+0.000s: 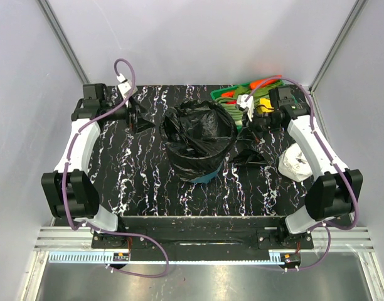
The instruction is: Put the trash bags into the trash bin
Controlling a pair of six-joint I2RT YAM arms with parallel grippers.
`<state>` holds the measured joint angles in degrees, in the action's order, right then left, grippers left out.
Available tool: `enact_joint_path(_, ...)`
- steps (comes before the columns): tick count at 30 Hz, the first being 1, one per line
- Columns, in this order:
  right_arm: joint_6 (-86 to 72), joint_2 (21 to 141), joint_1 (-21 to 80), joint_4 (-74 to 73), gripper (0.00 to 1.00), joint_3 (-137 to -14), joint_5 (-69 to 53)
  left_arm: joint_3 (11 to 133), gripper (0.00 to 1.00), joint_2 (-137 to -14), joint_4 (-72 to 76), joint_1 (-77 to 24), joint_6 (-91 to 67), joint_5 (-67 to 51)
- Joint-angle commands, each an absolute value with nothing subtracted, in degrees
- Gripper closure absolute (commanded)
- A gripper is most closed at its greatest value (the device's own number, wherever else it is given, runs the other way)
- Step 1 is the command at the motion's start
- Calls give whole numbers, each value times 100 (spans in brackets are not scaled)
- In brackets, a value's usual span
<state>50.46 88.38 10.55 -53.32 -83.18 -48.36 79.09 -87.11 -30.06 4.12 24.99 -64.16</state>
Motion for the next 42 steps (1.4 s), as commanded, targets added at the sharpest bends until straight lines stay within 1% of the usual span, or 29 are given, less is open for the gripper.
enact_joint_path(1,4896,8675,1063,-5072,100,-8157,-4562,7831,1,-8894,-4129,404,4594,-6724)
enact_joint_path(5,4659,8859,1063,-5001,100,-8147,-4588,7866,1,-9114,-4552,404,5351,-6610)
enact_joint_path(10,4228,9017,1098,-4668,100,-8069,-4597,7928,1,-9211,-4570,396,5458,-6618)
enact_joint_path(16,3894,9263,1406,-4176,100,-7638,-4228,7954,1,-9123,-4570,396,5493,-6574)
enact_joint_path(22,3806,9483,1520,-3946,100,-7409,-4061,7875,1,-9018,-4562,396,5634,-6574)
enact_joint_path(33,3770,9440,1538,-3700,100,-7137,-3534,7892,1,-9140,-4562,237,5844,-6653)
enact_joint_path(42,3709,9159,1529,-3674,100,-7137,-3375,8129,1,-9562,-2849,185,4650,-6846)
